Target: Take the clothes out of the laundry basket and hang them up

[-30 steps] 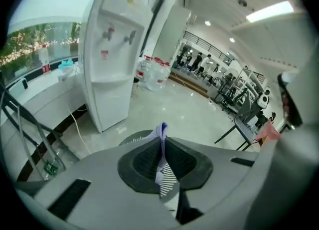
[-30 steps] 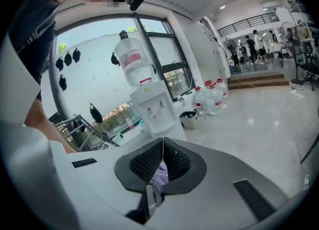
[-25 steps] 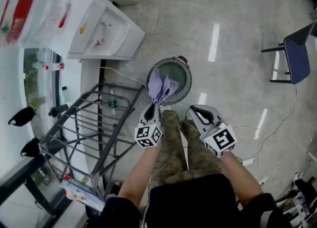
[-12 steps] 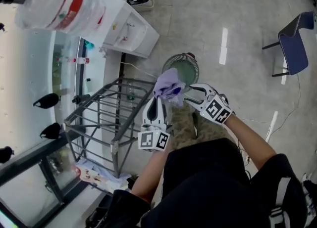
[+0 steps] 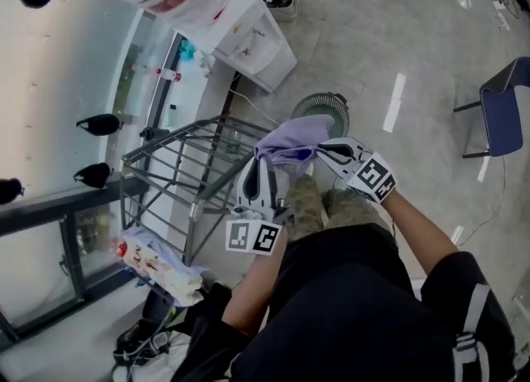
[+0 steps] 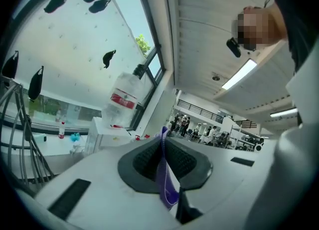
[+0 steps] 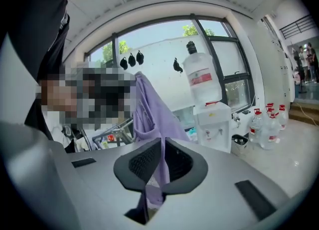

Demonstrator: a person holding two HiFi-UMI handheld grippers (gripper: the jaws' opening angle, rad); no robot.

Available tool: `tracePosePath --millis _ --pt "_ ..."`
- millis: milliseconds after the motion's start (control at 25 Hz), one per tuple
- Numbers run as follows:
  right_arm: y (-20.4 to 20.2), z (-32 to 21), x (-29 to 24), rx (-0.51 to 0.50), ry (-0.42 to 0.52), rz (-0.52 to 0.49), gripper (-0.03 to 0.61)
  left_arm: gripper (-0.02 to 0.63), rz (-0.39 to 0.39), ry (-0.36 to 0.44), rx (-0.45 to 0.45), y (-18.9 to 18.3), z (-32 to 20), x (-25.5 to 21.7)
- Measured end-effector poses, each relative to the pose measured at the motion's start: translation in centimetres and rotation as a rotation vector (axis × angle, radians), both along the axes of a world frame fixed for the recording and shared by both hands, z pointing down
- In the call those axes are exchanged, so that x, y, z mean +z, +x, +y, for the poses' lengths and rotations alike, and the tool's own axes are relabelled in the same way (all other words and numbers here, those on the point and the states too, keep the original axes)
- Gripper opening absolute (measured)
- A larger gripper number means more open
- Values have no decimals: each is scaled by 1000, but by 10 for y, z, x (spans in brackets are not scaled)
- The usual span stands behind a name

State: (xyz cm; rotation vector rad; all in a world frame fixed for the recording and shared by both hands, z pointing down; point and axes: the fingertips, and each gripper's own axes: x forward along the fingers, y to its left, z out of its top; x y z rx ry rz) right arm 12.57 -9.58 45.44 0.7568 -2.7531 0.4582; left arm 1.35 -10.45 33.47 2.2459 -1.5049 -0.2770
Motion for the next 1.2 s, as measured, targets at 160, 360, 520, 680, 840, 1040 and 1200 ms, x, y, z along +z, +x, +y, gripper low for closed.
tracePosePath --millis 160,360,520,680,840,1040,1200 --pt "-26 17 -20 -112 65 -11 56 23 22 22 -33 -16 18 -16" --pt "-88 55 -23 -295 50 -6 223 23 52 46 -97 -48 36 -39" --pt "-141 87 -33 -389 92 2 227 23 68 80 -142 -81 55 -58" --pt "-172 95 -51 -317 170 13 26 23 80 111 -207 -131 82 -73" --pt "-181 89 -99 -175 140 -111 14 23 91 140 -259 -188 115 -88" --pt "-207 92 -192 -136 104 -281 12 23 129 229 -276 -228 162 -119" --pt "-247 109 -263 -166 142 -327 12 23 156 359 -309 -264 194 -171"
